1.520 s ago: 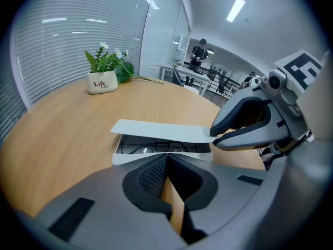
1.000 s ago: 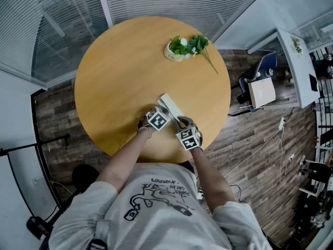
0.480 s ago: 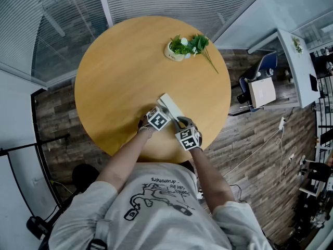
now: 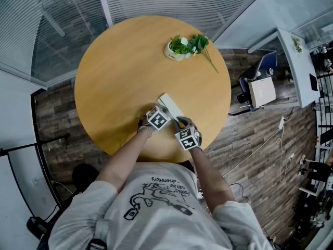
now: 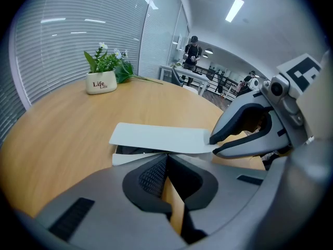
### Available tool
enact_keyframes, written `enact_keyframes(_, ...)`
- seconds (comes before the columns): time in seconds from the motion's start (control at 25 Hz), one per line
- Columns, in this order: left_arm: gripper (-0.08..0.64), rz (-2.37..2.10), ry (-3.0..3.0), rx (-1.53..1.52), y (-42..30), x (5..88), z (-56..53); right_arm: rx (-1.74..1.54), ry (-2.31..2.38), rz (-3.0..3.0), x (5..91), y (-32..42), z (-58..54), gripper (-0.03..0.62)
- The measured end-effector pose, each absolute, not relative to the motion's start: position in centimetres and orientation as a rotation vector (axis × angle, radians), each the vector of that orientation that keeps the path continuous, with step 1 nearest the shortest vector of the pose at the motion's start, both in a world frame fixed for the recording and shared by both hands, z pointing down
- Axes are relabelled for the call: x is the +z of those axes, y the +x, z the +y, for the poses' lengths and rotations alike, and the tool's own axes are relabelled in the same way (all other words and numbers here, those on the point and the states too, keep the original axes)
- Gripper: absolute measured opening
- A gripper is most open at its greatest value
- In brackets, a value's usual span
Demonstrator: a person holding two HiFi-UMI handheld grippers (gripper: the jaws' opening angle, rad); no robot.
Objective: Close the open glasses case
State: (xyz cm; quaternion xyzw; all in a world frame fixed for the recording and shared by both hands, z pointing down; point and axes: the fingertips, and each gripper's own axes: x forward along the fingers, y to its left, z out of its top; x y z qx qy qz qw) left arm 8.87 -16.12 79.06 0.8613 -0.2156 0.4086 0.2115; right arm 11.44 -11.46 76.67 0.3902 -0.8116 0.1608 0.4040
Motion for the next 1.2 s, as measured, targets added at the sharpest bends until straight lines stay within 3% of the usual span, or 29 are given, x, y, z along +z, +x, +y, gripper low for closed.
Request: enact_keyframes(1.2,0.018,-0.642,2.335,1.114,8.45,79.43,-15.79,0.422,0.98,-2.026,77.33,11.05,-11.06,0.06)
